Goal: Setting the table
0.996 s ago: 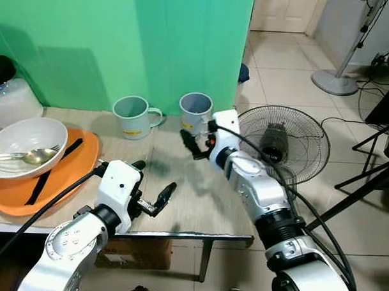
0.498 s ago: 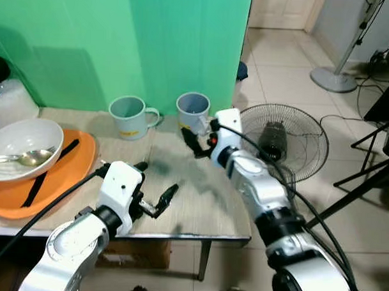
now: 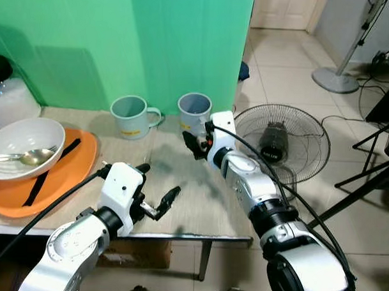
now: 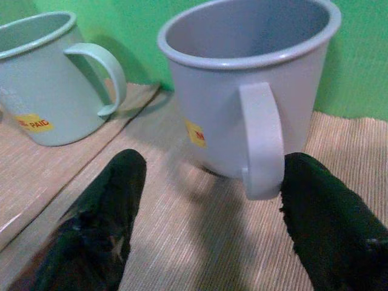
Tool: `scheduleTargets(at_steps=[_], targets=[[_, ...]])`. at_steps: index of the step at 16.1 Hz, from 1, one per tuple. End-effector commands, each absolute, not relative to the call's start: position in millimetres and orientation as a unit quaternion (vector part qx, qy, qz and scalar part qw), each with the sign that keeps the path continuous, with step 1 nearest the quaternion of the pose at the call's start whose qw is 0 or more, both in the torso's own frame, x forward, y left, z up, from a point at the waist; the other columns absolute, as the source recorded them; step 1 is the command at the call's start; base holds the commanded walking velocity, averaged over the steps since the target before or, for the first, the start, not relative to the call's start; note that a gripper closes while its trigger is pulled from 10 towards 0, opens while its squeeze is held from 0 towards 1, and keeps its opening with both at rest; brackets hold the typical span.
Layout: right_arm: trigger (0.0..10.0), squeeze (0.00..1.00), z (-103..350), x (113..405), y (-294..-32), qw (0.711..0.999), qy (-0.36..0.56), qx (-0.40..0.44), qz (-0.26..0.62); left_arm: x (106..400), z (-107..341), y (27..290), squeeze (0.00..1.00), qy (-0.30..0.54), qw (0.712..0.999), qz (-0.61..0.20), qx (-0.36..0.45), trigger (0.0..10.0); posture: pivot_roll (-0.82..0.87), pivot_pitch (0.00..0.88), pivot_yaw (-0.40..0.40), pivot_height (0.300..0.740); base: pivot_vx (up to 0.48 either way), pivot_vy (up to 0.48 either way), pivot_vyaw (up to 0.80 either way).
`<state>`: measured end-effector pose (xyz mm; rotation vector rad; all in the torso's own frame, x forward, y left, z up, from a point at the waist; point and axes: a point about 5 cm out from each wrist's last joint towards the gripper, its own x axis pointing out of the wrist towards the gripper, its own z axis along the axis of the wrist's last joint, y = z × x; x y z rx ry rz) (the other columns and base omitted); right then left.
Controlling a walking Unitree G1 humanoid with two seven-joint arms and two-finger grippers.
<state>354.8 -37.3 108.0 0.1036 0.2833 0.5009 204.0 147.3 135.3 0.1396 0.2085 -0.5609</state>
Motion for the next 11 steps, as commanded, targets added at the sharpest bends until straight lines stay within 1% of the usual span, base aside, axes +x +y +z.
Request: scheduleTargets(at_steps=[1, 3, 11], targets=[[0.0, 0.00, 116.4, 358.8, -34.4, 0.958, 0.125, 0.064, 0.249, 202.4, 139.0, 144.6, 0.00, 0.098, 0.950, -0.286, 0.071, 10.0, -0.06, 0.050, 0.021, 0.740, 0.000, 0.000, 0.00], [0.0, 0.00, 117.4, 359.8, -32.8, 0.958, 0.124, 0.063, 0.251, 202.1, 142.4, 142.9, 0.00, 0.089, 0.950, -0.295, 0.057, 10.0, -0.06, 0.050, 0.022, 0.740, 0.000, 0.000, 0.00], [0.0, 0.00, 112.8, 360.3, -34.6, 0.959, 0.127, 0.055, 0.249, 202.9, 146.0, 141.2, 0.00, 0.078, 0.948, -0.303, 0.053, 10.0, -0.06, 0.047, 0.025, 0.740, 0.000, 0.000, 0.00]])
